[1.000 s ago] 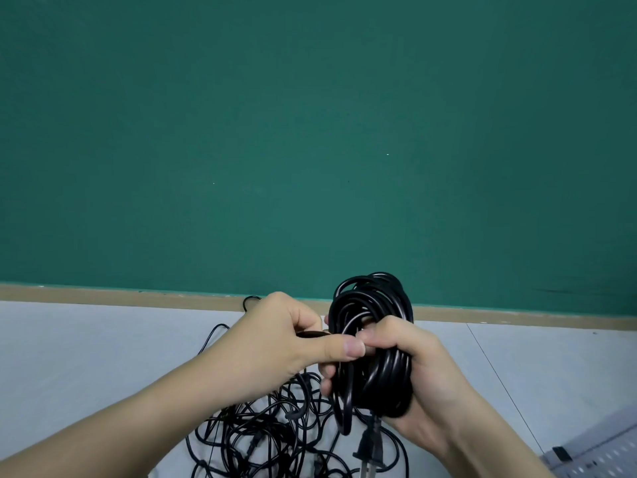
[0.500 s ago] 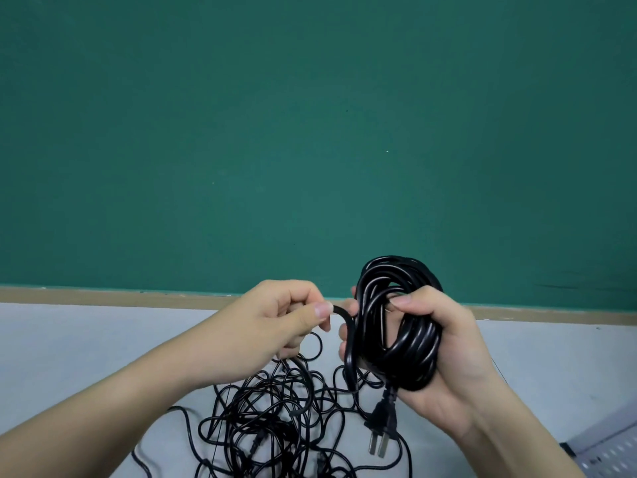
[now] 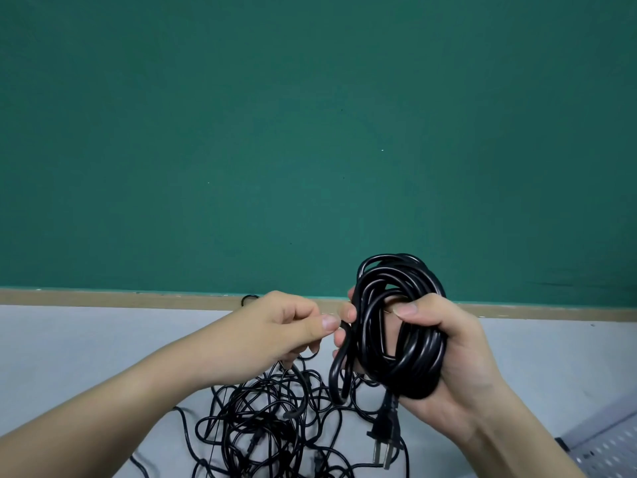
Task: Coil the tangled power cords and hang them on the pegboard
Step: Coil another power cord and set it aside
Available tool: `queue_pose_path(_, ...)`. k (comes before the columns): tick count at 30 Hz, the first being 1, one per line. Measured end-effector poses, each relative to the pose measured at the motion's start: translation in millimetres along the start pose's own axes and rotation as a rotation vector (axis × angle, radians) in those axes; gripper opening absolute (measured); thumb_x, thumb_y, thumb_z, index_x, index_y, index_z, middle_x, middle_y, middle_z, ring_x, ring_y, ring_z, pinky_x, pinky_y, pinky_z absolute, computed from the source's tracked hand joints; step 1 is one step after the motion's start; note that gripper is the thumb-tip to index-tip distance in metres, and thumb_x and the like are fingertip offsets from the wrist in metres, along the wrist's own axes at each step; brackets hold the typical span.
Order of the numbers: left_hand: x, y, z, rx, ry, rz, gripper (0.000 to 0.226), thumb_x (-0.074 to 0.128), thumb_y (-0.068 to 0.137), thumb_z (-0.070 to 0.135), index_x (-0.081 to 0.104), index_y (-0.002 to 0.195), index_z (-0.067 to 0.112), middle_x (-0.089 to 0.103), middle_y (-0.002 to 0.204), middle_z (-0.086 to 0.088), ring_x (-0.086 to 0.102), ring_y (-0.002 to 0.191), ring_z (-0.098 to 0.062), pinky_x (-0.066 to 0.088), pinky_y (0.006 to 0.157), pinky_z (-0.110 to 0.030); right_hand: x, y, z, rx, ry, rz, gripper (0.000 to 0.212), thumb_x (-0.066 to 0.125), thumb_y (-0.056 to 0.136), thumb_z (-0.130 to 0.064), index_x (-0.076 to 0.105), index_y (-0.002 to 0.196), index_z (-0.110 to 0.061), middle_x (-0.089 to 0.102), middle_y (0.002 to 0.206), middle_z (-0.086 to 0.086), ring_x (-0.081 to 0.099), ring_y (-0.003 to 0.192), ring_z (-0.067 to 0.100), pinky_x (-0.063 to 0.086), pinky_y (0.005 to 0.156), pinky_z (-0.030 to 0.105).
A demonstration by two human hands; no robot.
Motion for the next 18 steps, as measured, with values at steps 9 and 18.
queue_pose_path(9,12,6,0,-0.011,-0.273,0.019,0.049,0.058,0.104,0.039,0.064,0.094,-0.008,0.029,0.062,0.004,0.019,0.053,-0.011,0.021,0.051,-0.020,4,0,-16,-0.125,0.264,0.013,0.052,0.085,0.054,-0.011,0.067,0.100,0.004,0.063,0.094,0.019,0.067,0.107,0.048,0.060,0.081,0.052)
queue_pose_path(18,2,9,4,0.036,-0.025,0.114,0.056,0.039,0.096,0.063,0.062,0.070,0.019,0.033,0.055,-0.001,0.044,0.053,-0.020,0.035,0.061,-0.032,-14,5,-27,-0.166,0.339,0.037,0.055,0.077,0.068,-0.015,0.050,0.114,-0.007,0.056,0.094,0.012,0.058,0.078,0.027,0.056,0.074,0.039)
Point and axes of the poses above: each hand's wrist, its own y-axis towards the middle knuckle, its own x-axis out of the palm, z = x × y, the point moved 10 cm from there along y, towards the middle knuckle
